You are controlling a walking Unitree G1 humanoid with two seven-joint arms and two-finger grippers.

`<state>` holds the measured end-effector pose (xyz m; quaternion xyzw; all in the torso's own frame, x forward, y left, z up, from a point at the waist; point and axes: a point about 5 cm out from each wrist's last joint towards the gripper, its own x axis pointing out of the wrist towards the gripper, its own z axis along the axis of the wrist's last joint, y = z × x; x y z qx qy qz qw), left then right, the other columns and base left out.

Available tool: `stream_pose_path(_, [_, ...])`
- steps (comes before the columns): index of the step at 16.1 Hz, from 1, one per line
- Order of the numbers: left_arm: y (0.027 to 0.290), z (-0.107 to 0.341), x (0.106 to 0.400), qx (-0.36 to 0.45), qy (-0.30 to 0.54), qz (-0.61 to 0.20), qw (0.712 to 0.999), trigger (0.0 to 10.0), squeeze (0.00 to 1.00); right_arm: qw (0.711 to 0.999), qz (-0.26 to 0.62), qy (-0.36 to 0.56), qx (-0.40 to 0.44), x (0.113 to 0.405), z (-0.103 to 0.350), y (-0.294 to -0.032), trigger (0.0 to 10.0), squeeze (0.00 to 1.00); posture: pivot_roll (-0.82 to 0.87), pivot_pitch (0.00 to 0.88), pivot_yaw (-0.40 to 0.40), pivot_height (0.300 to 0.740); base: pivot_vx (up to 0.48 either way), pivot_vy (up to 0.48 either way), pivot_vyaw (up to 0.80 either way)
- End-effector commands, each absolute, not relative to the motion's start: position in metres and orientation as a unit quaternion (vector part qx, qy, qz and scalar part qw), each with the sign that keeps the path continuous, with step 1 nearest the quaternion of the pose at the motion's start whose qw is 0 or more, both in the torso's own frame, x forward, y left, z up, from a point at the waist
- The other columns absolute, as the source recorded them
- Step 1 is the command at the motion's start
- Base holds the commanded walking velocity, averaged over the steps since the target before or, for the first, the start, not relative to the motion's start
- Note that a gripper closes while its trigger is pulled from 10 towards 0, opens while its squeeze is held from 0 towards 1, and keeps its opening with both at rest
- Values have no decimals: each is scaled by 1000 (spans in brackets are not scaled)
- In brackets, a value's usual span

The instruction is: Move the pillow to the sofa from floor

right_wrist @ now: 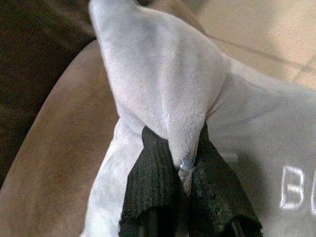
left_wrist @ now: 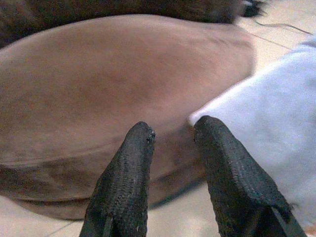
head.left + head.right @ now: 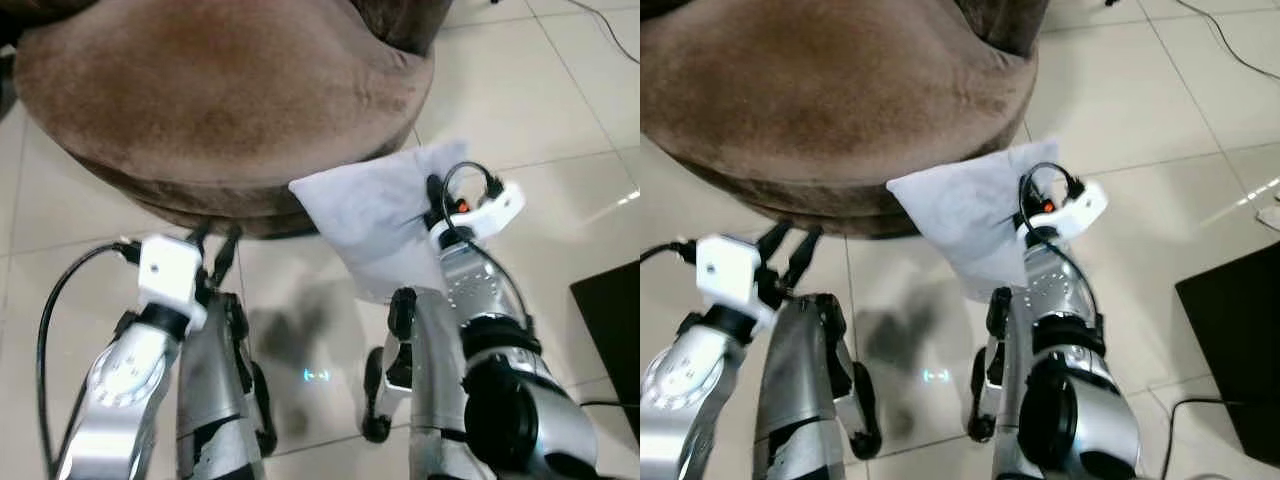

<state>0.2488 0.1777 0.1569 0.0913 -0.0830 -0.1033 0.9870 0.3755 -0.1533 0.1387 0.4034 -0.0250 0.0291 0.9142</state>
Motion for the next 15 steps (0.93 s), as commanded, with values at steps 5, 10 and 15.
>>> stream_pose_path(5, [178, 172, 261, 87, -114, -78, 987, 10000, 0, 937, 135, -88, 312, 353, 169, -142, 10000, 0, 32, 205, 18, 503, 0, 0, 0])
stream_pose_path(10, [172, 162, 259, 154, -86, -132, 975, 10000, 0, 947, 142, -90, 273, 335, 169, -142, 10000, 0, 15, 160, 66, 543, 0, 0, 0])
stream_pose_path(15, [176, 152, 259, 160, -78, -123, 976, 10000, 0, 950, 145, -80, 264, 327, 164, -138, 10000, 0, 12, 114, 66, 598, 0, 0, 0])
